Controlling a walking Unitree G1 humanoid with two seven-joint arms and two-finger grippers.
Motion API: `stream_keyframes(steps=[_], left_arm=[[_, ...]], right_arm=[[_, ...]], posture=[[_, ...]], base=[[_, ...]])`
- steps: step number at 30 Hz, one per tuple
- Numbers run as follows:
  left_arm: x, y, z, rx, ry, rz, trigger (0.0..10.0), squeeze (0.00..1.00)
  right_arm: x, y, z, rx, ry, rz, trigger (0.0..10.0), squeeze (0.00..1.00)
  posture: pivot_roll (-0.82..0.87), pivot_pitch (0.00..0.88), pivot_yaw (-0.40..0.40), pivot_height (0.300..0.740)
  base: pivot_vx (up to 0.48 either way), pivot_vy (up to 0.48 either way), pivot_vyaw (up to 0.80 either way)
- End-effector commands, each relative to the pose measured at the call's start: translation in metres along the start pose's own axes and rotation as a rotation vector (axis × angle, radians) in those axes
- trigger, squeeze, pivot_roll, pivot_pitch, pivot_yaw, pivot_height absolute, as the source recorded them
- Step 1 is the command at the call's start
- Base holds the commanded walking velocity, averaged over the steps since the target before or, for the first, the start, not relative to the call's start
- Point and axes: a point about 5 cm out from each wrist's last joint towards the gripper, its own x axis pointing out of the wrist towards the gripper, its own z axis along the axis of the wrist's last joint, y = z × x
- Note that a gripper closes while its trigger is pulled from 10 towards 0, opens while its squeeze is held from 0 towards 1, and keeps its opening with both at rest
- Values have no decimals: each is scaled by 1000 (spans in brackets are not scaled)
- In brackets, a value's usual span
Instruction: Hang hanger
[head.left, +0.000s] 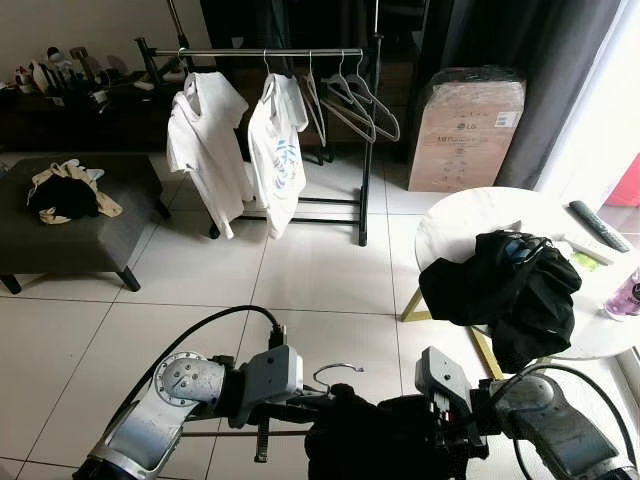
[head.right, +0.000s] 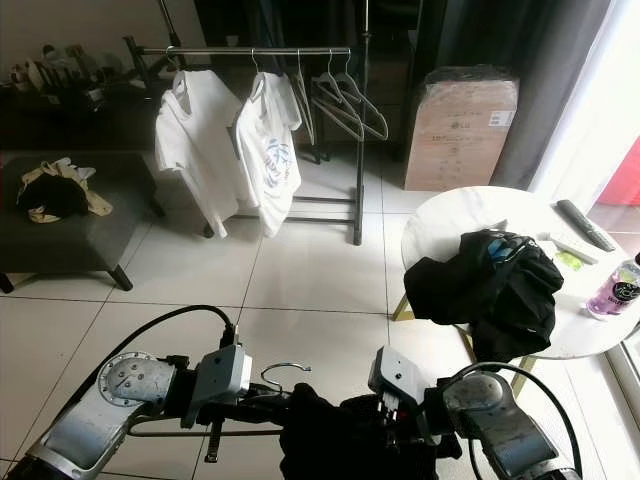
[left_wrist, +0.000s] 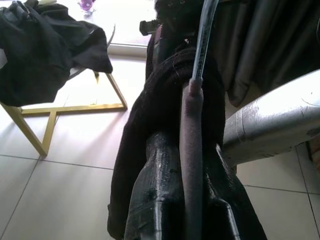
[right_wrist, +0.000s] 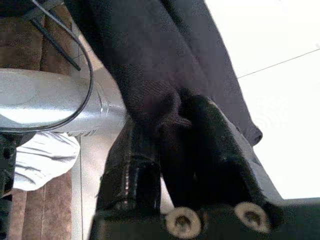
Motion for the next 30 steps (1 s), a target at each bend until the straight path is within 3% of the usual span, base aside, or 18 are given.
stream_keyframes(steps=[1,30], left_arm=[[-2,8,8,52,-23,43,10000,0],[1,13,13,80,-40,81,10000,0]], right_arm=[[10,9,-2,-2,7,72,0,0],[10,13,-11,54,0,110,0,0]], posture=[[-41,154,23,740],[-43,161,21,740]], base=[[0,0,0],[0,0,0]])
